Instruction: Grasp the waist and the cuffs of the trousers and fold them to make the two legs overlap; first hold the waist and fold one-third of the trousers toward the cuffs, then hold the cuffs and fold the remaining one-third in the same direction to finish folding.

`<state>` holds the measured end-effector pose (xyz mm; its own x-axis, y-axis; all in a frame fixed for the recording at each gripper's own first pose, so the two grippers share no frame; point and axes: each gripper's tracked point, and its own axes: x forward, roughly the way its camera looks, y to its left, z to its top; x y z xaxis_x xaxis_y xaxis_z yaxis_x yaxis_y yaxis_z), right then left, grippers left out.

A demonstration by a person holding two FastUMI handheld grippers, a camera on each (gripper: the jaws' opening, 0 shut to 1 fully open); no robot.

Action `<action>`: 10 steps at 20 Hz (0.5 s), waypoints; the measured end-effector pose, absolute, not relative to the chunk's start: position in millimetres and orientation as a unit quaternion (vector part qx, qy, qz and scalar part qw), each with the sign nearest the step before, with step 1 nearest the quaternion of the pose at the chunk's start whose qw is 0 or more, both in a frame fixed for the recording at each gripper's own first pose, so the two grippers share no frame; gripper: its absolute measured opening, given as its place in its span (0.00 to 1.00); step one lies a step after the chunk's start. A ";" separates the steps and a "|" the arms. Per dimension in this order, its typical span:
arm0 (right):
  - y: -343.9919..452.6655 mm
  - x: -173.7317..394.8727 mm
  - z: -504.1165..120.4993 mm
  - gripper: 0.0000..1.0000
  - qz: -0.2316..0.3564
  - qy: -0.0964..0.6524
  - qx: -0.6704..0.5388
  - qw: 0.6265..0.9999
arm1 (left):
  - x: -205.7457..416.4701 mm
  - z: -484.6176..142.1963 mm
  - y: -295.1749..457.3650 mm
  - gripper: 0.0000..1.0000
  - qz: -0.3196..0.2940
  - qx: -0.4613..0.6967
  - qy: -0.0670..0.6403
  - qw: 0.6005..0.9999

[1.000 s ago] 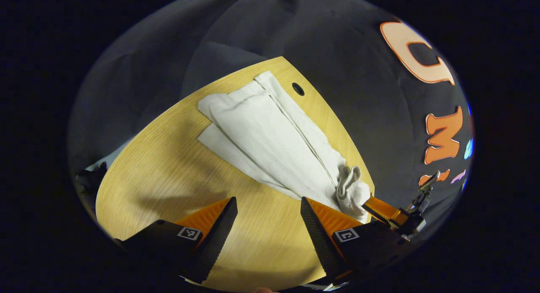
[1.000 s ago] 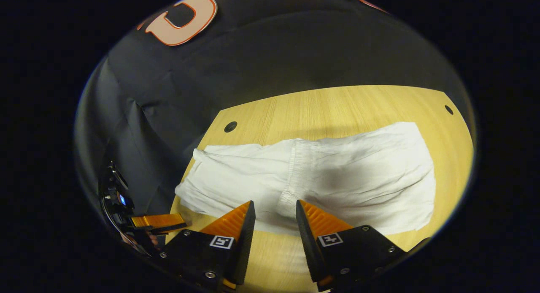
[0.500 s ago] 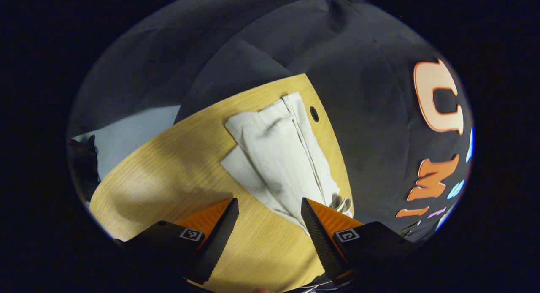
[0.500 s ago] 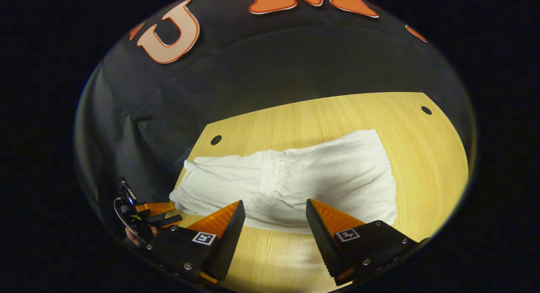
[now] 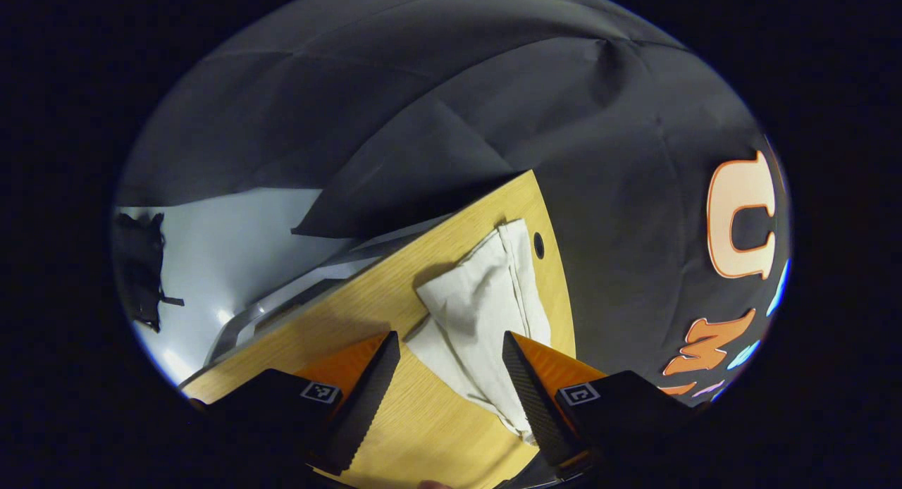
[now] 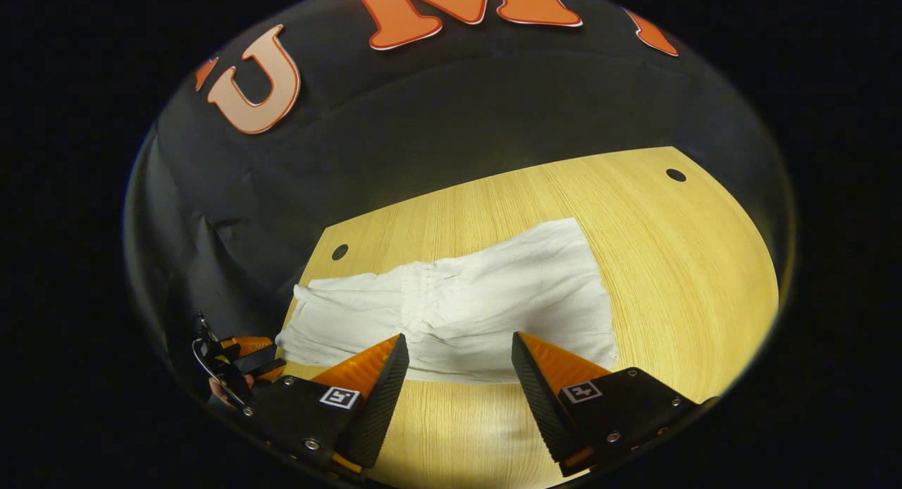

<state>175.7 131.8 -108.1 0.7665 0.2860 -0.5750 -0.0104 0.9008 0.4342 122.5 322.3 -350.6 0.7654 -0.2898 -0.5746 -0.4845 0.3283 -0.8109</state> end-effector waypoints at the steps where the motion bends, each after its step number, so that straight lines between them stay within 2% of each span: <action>1: 129.8 174.3 -107.7 0.89 0.079 0.331 0.208 0.917 | 130.2 -350.3 318.4 0.95 0.061 -0.569 0.339 0.747; 8: 109.4 169.7 -104.6 0.89 0.056 0.328 0.230 0.914 | 170.9 -347.9 301.3 0.94 0.041 -0.559 0.331 0.759; 10: 101.2 168.3 -104.0 0.89 0.048 0.328 0.245 0.911 | 177.0 -355.9 299.4 0.86 0.048 -0.549 0.338 0.763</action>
